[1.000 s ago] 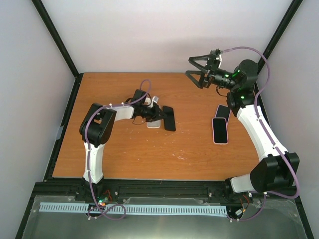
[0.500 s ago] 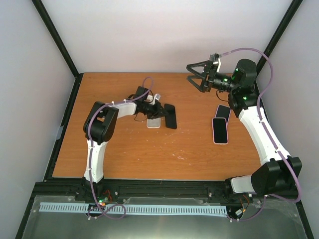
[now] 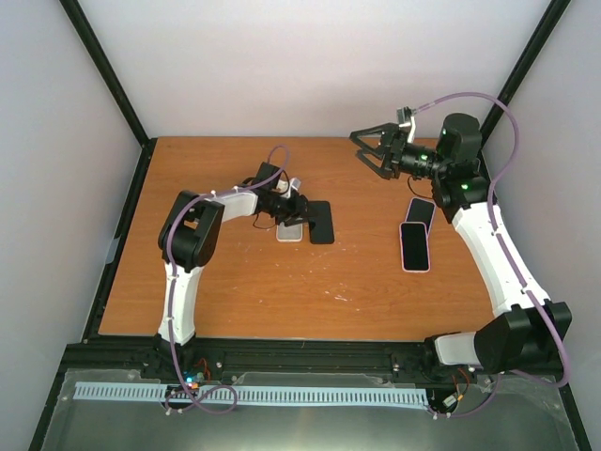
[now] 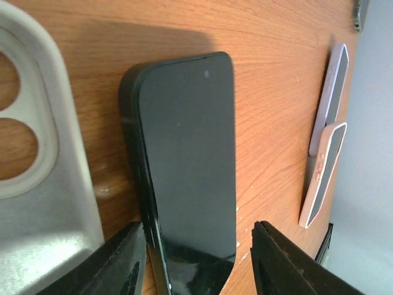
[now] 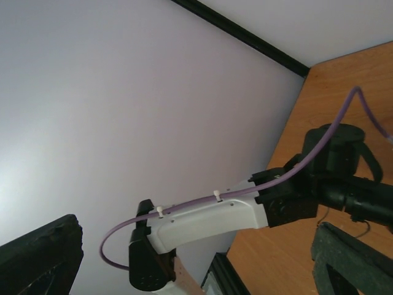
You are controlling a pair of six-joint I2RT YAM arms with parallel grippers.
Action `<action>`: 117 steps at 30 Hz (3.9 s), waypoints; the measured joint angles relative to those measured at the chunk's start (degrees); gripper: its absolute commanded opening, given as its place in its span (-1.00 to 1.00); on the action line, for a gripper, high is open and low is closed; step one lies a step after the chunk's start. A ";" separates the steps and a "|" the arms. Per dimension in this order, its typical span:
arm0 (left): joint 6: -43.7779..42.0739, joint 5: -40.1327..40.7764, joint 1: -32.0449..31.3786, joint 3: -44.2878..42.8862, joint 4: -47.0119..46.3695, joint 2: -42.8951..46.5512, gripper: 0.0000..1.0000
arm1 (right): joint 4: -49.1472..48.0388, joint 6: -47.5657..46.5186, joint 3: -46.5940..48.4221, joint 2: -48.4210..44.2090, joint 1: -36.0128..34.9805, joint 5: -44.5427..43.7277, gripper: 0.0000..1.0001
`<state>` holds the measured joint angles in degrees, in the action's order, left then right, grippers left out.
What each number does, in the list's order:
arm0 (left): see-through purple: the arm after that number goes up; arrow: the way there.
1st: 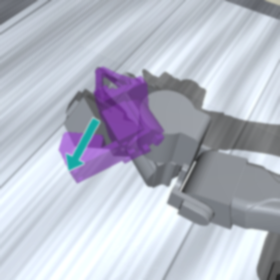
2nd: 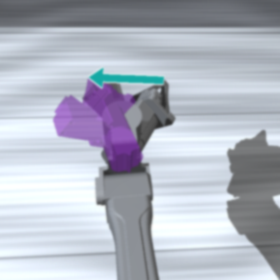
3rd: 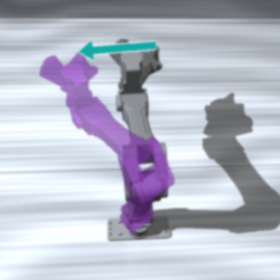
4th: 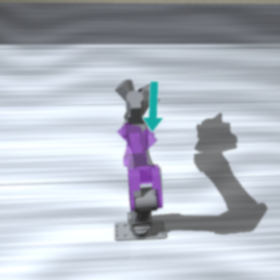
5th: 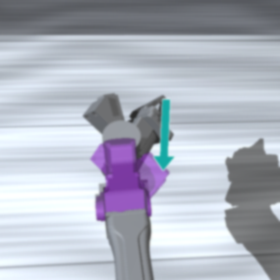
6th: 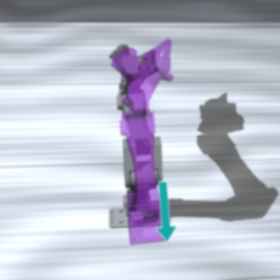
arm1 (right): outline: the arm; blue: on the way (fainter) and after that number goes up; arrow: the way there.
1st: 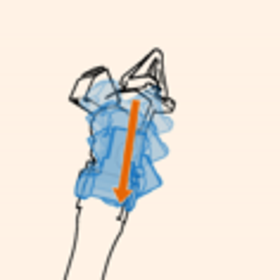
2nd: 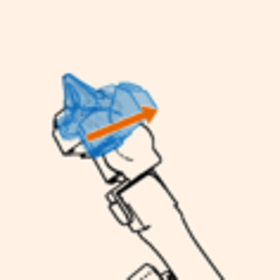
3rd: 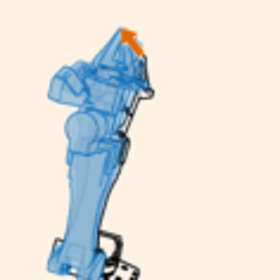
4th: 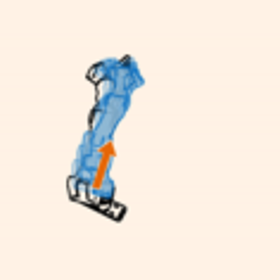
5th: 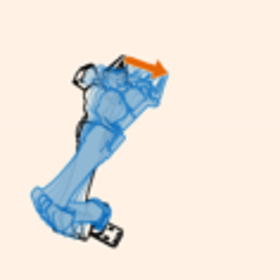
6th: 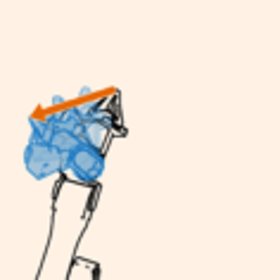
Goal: Take the phone out of the phone case
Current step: Place the phone at the center of the board, then pick up the phone at the center of the board.
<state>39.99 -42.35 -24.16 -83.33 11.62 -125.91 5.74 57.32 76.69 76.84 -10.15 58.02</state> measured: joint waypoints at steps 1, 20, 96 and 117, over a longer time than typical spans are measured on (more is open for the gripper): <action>-0.09 0.35 0.00 0.00 0.11 0.02 0.13 | 1.57 -1.64 0.35 -0.09 0.00 -0.59 1.00; -2.95 4.37 0.04 0.15 0.17 8.66 0.99 | 33.05 -47.30 3.43 -6.64 0.07 -27.19 1.00; -5.77 10.95 1.20 6.27 -3.08 23.96 0.99 | 28.37 -50.99 -20.39 21.68 8.31 -62.07 0.78; -5.40 10.67 1.40 7.80 -4.07 23.82 0.99 | 31.74 -50.18 -20.79 8.70 9.27 -57.24 0.19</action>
<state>34.59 -31.68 -22.76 -75.53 7.55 -102.08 37.47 7.14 55.90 85.54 -0.89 0.78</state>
